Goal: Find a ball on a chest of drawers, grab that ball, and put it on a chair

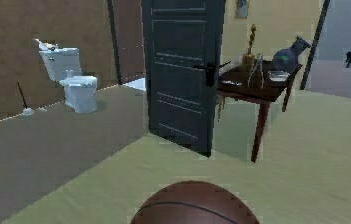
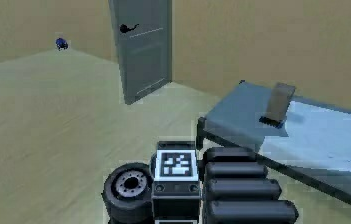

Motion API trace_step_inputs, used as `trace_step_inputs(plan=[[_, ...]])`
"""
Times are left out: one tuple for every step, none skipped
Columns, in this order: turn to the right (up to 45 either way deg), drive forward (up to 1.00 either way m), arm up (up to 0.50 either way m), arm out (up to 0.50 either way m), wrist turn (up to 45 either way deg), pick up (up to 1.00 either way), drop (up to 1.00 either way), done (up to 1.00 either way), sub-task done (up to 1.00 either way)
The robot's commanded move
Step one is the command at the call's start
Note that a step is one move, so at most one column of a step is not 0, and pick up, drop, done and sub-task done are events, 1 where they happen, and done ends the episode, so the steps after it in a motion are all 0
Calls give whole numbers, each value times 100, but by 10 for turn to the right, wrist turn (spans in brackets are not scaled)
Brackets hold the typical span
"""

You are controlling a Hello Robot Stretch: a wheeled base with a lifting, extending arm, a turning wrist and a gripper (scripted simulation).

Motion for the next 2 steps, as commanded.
trace_step_inputs(plan=[[0,95,0,0,0,0,0,0,0],[-420,0,0,0,0,0,0,0,0]])
